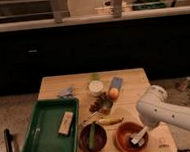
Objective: Wipe red bowl with brush
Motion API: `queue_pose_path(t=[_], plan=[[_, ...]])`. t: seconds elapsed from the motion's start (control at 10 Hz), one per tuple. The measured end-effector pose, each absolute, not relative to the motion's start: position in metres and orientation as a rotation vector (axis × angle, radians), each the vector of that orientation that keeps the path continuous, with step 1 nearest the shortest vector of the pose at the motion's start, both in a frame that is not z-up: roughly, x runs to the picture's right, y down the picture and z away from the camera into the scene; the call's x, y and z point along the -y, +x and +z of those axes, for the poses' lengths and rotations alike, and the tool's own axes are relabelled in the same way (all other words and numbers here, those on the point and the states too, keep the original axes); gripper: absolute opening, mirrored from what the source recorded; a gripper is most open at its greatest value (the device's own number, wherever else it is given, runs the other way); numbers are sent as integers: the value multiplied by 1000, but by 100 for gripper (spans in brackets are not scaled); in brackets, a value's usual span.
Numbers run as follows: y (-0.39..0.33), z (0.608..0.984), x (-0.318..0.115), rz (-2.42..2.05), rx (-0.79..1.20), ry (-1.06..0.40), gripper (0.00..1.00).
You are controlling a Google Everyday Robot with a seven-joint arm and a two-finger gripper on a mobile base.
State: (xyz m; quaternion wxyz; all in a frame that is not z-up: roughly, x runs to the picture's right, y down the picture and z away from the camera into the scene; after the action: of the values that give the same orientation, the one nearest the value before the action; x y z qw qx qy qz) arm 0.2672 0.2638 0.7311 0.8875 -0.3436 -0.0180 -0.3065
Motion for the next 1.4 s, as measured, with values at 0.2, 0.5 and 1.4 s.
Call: queue_pose_path(t=[0.2,0.5,1.4], plan=[[266,745,-244,-636,37,-695,0],[256,756,-230,-649,54,-676,0],[198,718,-269,-803,156,-629,0]])
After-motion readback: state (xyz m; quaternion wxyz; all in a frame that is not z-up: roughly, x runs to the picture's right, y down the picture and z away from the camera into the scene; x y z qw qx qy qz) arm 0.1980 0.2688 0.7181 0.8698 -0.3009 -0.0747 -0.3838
